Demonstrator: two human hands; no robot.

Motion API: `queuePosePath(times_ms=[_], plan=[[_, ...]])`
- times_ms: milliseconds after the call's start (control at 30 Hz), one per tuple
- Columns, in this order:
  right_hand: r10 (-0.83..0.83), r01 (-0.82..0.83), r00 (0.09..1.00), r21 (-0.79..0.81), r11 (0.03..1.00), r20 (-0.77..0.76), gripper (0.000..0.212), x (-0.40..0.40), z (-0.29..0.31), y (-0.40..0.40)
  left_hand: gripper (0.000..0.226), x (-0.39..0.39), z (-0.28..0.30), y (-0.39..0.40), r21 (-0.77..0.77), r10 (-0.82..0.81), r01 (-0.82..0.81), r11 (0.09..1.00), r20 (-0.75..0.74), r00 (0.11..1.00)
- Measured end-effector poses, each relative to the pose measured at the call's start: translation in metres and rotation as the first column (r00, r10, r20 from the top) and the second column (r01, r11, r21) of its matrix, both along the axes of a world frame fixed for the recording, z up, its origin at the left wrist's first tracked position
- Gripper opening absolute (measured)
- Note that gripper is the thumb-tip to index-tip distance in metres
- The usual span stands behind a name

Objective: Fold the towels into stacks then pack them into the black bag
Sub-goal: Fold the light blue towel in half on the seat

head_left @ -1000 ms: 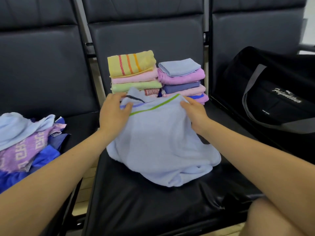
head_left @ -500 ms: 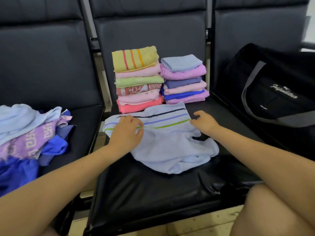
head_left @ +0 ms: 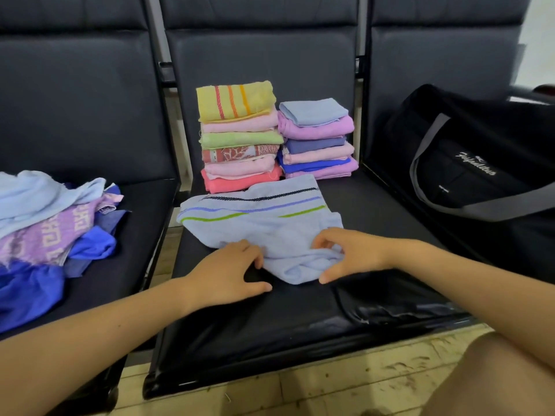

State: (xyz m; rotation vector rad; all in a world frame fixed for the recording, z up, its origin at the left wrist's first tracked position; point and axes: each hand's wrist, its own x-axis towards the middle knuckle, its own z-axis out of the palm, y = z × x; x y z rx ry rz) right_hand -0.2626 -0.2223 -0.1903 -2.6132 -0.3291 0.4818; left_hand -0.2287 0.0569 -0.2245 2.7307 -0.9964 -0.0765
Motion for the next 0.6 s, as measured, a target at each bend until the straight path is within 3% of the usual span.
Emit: queuePosePath(times_ms=[67, 167, 233, 267, 367, 433, 467, 533, 567, 600], plan=[[-0.012, 0.013, 0.999, -0.021, 1.0, 0.036, 0.053, 0.001, -0.006, -0.005, 0.047, 0.006, -0.004, 0.002, -0.016, 0.026, -0.026, 1.0, -0.013, 1.0], [0.023, -0.012, 0.99, -0.084, 0.996, 0.14, 0.027, 0.01, -0.016, -0.005, 0.078, 0.014, -0.009, -0.002, 0.006, 0.001, -0.001, 1.0, -0.002, 1.0], [-0.003, 0.014, 0.983, -0.059, 0.998, 0.185, 0.014, 0.018, -0.019, 0.0, 0.075, 0.019, -0.013, -0.01, 0.013, -0.017, 0.016, 1.0, 0.012, 1.0], [-0.023, 0.031, 0.982, -0.036, 0.999, 0.188, 0.018, 0.021, -0.019, 0.003, 0.071, 0.02, -0.016, -0.014, 0.003, -0.022, 0.021, 1.0, 0.022, 1.0], [-0.017, 0.021, 0.99, -0.028, 0.999, 0.138, 0.028, 0.029, -0.011, 0.009, 0.06, 0.023, -0.02, -0.028, -0.031, -0.041, 0.043, 0.999, 0.066, 0.997], [-0.026, 0.025, 0.999, 0.025, 0.999, 0.047, 0.014, 0.028, -0.004, 0.012, 0.051, 0.029, -0.021, -0.031, -0.053, -0.074, 0.077, 0.996, 0.053, 0.996], [-0.031, 0.032, 0.999, 0.042, 0.999, -0.026, 0.017, 0.027, -0.004, 0.011, 0.043, 0.033, -0.019, -0.03, -0.097, -0.084, 0.083, 0.992, -0.009, 0.996], [-0.02, 0.018, 0.994, -0.027, 0.999, -0.106, 0.059, 0.024, -0.009, 0.007, 0.022, 0.038, -0.011, -0.027, -0.199, -0.069, 0.033, 0.98, -0.178, 0.982], [0.001, -0.008, 0.997, -0.09, 0.996, -0.078, 0.074, 0.022, -0.016, 0.007, 0.013, 0.04, -0.006, -0.025, -0.235, -0.04, -0.015, 0.972, -0.228, 0.973], [0.023, -0.025, 1.0, -0.12, 0.992, -0.016, 0.076, 0.022, -0.023, 0.007, 0.016, 0.044, -0.003, -0.022, -0.269, -0.006, -0.062, 0.961, -0.244, 0.97]])
